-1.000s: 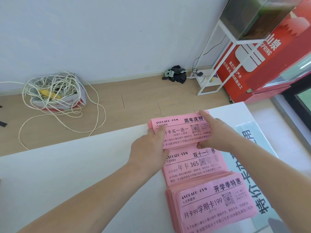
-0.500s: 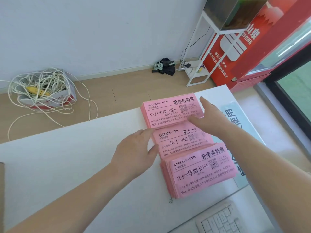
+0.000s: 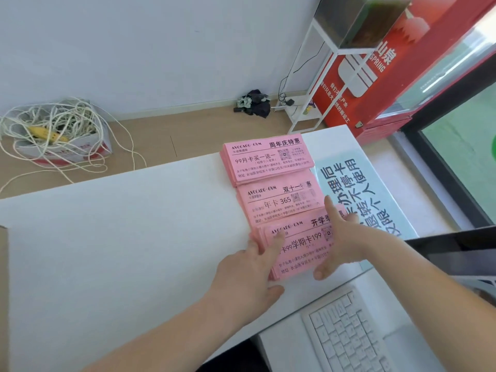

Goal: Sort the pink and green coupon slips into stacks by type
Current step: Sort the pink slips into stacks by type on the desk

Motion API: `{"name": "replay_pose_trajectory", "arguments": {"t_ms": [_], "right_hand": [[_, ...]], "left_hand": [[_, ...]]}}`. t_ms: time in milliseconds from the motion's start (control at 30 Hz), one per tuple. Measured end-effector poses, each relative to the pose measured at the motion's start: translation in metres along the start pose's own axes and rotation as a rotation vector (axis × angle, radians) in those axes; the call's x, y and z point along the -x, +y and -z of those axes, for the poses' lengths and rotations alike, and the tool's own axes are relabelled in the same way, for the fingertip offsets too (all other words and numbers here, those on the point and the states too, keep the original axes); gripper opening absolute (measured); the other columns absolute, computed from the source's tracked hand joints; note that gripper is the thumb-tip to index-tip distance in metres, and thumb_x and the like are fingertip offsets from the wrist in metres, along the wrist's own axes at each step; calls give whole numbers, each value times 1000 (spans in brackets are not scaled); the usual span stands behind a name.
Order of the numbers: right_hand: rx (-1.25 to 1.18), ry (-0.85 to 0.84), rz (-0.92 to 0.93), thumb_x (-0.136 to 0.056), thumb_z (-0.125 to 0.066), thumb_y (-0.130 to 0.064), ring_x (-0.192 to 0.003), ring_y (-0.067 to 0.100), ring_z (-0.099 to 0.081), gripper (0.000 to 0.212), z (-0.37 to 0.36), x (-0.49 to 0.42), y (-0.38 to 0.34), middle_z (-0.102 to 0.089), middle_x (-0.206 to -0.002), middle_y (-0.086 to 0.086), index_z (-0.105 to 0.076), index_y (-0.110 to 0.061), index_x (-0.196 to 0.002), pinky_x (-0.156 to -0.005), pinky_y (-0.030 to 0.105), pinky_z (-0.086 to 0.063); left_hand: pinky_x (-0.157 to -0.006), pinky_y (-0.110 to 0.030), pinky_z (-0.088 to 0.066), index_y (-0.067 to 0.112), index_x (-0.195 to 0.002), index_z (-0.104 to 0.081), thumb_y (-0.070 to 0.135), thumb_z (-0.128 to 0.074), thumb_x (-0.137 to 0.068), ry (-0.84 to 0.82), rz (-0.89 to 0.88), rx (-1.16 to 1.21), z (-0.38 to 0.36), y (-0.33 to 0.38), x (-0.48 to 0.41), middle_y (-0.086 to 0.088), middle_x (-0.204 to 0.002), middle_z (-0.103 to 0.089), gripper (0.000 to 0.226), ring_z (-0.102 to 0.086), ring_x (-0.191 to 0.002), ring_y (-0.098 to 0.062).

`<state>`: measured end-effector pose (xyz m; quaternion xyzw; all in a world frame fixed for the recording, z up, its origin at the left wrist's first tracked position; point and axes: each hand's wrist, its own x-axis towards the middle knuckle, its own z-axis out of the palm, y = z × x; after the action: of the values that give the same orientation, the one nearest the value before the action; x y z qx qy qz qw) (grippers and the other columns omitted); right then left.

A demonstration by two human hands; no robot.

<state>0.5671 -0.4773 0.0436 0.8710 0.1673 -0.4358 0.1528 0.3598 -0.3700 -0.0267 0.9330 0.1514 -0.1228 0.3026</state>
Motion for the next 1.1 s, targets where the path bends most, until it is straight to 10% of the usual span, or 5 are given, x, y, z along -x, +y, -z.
{"name": "replay_pose_trajectory", "arguments": {"t_ms": [300, 567, 767, 933, 1100], "right_hand": [[1, 219, 101, -46, -101, -41, -125, 38, -50, 171, -22, -5, 9, -20, -151, 18, 39, -48, -144, -104, 51, -49], [-56, 202, 87, -50, -100, -46, -155, 43, 9, 169, -22, 6, 10, 32, -163, 15, 38, -47, -147, -122, 64, -18], [-122, 200, 84, -50, -100, -42, -138, 36, -41, 163, -22, 12, 11, -11, -161, 14, 25, -46, -154, -112, 55, -41], [-135, 194, 102, -52, -101, -39, -124, 31, -47, 161, -23, 10, 8, -22, -150, 10, 22, -44, -156, -107, 49, -45], [34, 155, 4, -53, -100, -43, -155, 45, 2, 167, -17, 20, -6, 16, -166, 23, 35, -40, -151, -121, 63, -19]], "left_hand": [[-89, -40, -49, 28, -159, 4, 53, -48, -99, -15, 106, -67, -12, 14, -13, -23, -164, -17, 84, -57, -119, -34], [-97, -38, -51, 39, -158, 5, 70, -51, -90, 6, 98, 18, -3, 6, 4, -7, -165, -19, 93, -54, -126, -27], [-89, -39, -51, 29, -159, -4, 55, -43, -100, 44, 82, 52, -3, 16, 5, -14, -168, -8, 76, -56, -121, -30], [-90, -41, -50, 25, -160, -8, 48, -44, -100, 31, 113, 74, -4, 25, 2, -23, -165, -15, 73, -57, -120, -34], [-97, -41, -51, 31, -161, -5, 49, -45, -100, 34, 111, 143, 4, 16, 10, -14, -169, -14, 75, -56, -124, -33]]}}
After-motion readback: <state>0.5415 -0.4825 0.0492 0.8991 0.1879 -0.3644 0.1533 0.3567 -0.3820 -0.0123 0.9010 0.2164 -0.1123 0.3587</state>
